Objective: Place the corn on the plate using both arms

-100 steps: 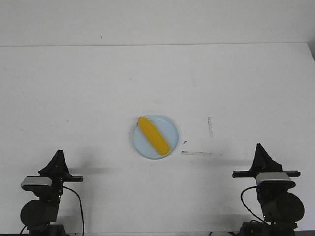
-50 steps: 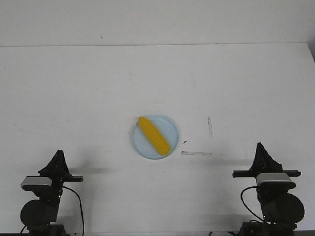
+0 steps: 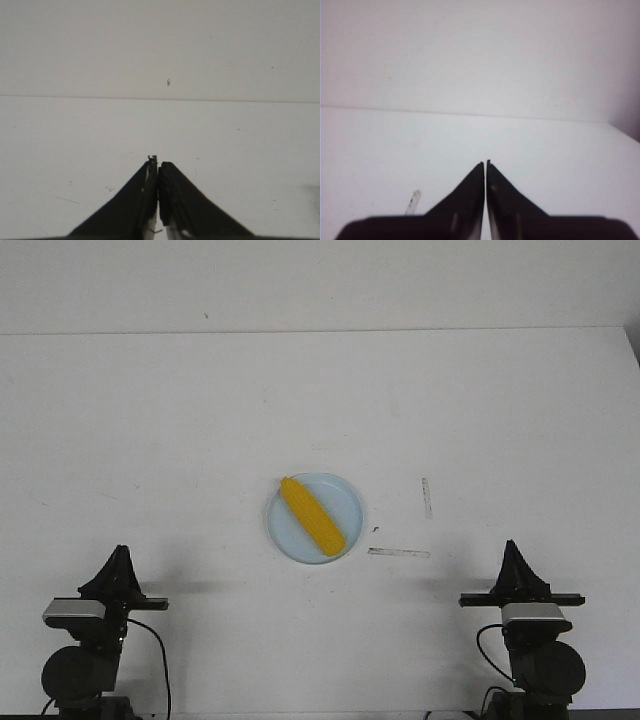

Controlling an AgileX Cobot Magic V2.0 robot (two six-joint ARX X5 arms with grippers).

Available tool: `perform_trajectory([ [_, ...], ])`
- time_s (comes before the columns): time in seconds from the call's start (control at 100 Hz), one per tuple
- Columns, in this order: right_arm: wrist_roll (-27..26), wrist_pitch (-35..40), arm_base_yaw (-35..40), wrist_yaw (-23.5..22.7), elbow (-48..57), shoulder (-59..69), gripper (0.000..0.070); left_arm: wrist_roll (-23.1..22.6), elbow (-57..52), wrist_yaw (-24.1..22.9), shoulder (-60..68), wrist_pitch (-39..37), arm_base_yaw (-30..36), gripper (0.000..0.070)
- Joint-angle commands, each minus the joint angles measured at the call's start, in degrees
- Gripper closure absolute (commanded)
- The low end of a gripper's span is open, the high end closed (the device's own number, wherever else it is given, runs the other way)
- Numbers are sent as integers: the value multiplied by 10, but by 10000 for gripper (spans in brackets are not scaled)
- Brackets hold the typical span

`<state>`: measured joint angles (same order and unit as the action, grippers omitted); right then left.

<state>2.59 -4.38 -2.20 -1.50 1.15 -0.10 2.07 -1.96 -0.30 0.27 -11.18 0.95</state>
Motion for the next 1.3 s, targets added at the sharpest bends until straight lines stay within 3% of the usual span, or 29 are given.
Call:
perform_trajectory([
  [0.0, -3, -7, 3, 0, -4, 2, 691, 0, 12, -2, -1, -8, 0, 699],
  [1.29, -17, 9, 16, 0, -4, 2, 691, 0, 12, -2, -1, -9, 0, 699],
])
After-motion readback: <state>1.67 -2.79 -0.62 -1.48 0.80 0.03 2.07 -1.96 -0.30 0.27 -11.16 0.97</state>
